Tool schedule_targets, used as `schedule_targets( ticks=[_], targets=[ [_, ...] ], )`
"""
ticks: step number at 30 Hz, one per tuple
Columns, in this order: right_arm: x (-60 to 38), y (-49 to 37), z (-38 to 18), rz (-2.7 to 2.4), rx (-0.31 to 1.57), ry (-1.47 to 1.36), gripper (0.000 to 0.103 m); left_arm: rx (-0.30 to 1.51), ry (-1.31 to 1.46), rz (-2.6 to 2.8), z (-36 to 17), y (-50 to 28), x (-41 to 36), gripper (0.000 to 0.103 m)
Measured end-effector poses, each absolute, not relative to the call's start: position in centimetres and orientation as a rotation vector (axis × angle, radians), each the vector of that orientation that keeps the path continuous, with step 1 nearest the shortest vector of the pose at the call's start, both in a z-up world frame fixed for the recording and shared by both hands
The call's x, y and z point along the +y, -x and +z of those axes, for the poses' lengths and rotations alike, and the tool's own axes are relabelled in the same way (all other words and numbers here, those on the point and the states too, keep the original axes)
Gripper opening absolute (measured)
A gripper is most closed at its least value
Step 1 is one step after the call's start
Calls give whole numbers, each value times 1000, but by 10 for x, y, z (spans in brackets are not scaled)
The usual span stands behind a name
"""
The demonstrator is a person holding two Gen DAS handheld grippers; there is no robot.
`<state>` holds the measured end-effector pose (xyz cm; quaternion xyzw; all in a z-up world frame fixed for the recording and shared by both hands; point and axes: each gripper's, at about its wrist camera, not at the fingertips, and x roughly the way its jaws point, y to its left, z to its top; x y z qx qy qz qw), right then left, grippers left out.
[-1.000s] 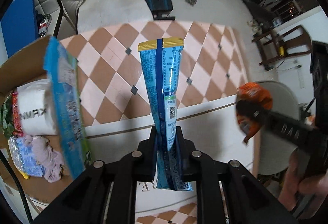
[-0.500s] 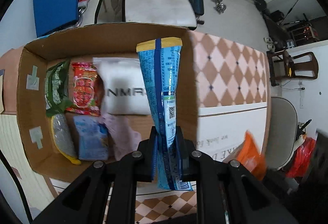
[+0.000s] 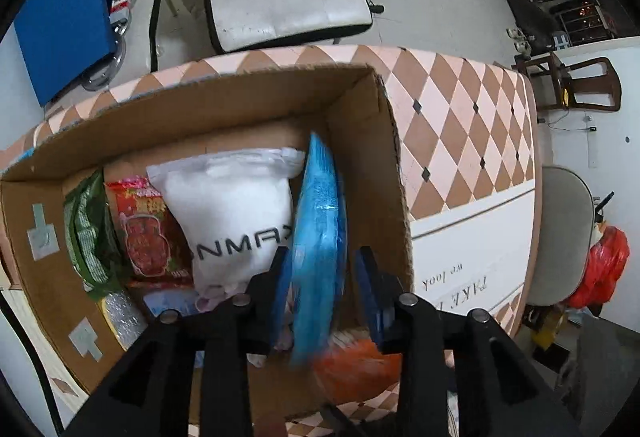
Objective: Organize soft objects
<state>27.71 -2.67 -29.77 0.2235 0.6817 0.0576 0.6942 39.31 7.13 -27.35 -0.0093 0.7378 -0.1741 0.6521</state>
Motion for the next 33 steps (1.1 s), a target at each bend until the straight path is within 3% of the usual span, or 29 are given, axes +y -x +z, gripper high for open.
schedule_targets(
  ticks=[1, 6, 10, 14, 22, 24, 33],
  targets=[
    [-27, -277, -296, 115, 1518, -491, 82, 1671, 28, -398, -273, -394, 73, 36],
    [-29, -280, -293, 80, 1514, -465, 83, 1632, 6, -387, -260, -396, 81, 45],
    [-29, -281, -286, 61, 1500, -424, 96, 1590, 27, -367, -246, -392, 95, 49],
    [-27, -277, -277, 37, 1487, -345, 103, 1503, -16, -318, -229, -373, 107, 56],
    [-16, -260, -254, -5, 1430, -213, 103, 1354, -121, -172, -207, -299, 144, 65],
    [-13, -254, -249, -9, 1414, -188, 103, 1338, -125, -142, -205, -284, 153, 91],
    [4, -228, -239, -51, 1370, -101, 103, 1251, -79, -21, -188, -242, 188, 93]
  ],
)
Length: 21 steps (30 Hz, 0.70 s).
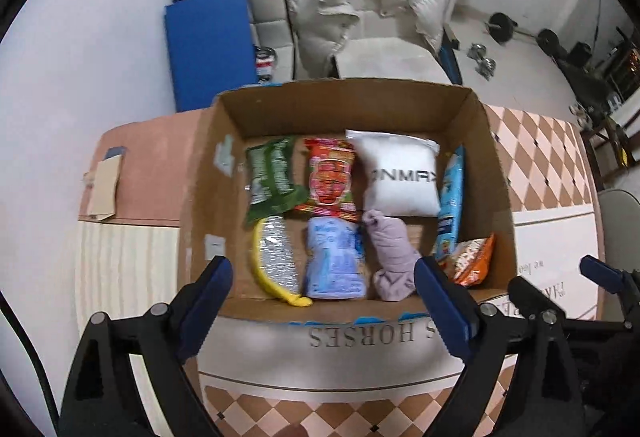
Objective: Organize soft objects
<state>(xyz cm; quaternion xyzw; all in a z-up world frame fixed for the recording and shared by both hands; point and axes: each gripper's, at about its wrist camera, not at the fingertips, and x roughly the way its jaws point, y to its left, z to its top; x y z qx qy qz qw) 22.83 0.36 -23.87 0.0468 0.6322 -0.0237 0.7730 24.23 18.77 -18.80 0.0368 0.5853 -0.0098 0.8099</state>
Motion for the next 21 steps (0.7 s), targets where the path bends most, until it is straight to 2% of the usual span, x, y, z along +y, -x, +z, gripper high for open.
schedule_targets(
  ticks=[12, 21],
  targets=[
    [9, -216, -216, -57, 1324, -59, 103, 1204, -27, 27, -165, -220, 209, 93],
    [-10, -161, -124, -49, 1176, -98, 103, 1064, -39, 44, -86, -164, 201, 93]
  ],
)
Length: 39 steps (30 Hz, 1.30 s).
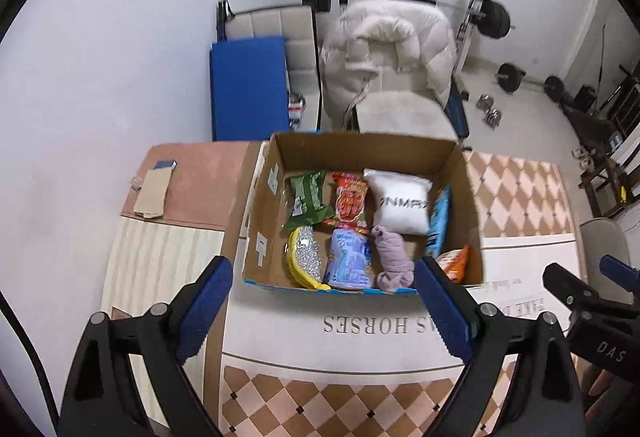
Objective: Organize soft objects
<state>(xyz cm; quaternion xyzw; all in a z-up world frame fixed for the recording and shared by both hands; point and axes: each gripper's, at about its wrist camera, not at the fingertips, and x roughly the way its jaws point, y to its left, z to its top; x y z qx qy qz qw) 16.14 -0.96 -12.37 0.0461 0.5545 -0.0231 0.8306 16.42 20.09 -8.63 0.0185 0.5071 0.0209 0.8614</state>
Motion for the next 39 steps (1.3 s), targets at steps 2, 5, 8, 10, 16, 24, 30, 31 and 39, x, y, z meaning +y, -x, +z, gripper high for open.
schedule_targets(
  ticks=[2, 5, 8, 10, 16, 24, 30, 31, 39],
  targets=[
    [-14, -145, -98, -54, 1134, -89, 103, 1038, -50, 47, -71, -153, 199, 93],
    [-17, -126, -68, -62, 1092, -68, 103, 1028, -29, 32, -51, -136, 196, 93],
    [-18, -101, -39, -58, 1058, -37, 103, 1022, -27, 15, -37, -123, 191, 93],
    [-20, -89, -26, -50, 1049, -33, 103, 1016, -32, 9, -29, -116, 187, 93],
    [-24, -59, 4, -24, 1017, -22, 103, 966, -23, 2, -1, -96, 181, 93],
    [-35, -41, 34, -28, 972, -16, 103, 924, -13, 5, 19, -79, 178, 93],
    [-40, -37, 43, -48, 953, -1, 103, 915, -19, 10, 19, -77, 177, 93],
    [-41, -38, 42, -54, 954, 8, 103, 919, -27, 12, 19, -78, 177, 94],
    [-35, -44, 41, -69, 936, 52, 103, 925, -26, 16, 18, -80, 172, 103]
  ],
)
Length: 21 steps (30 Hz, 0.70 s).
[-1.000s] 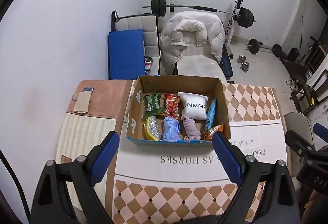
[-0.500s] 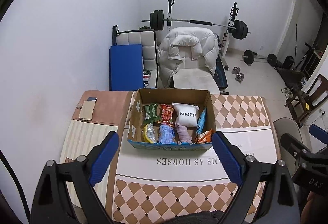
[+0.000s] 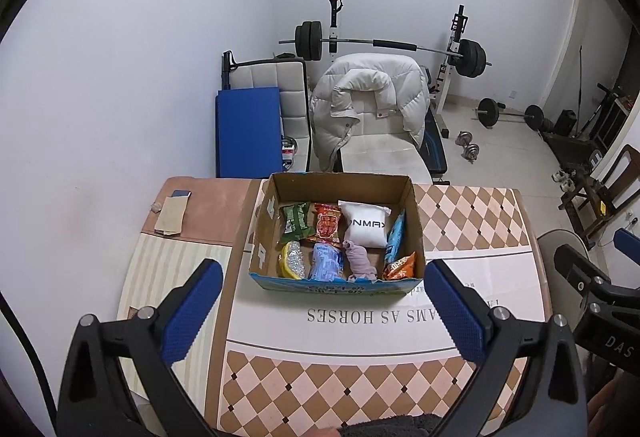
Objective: Organize soft objects
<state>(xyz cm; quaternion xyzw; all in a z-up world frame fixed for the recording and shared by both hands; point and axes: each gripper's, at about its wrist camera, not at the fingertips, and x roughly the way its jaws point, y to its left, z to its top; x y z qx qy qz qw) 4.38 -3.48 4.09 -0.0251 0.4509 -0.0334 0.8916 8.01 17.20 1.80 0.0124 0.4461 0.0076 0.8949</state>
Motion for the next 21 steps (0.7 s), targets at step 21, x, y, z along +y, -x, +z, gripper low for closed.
schedule_targets(
  ticks=[21],
  targets=[
    [-30, -53, 32, -65, 947, 65, 103, 954, -4, 47, 1, -82, 173, 103]
  ],
)
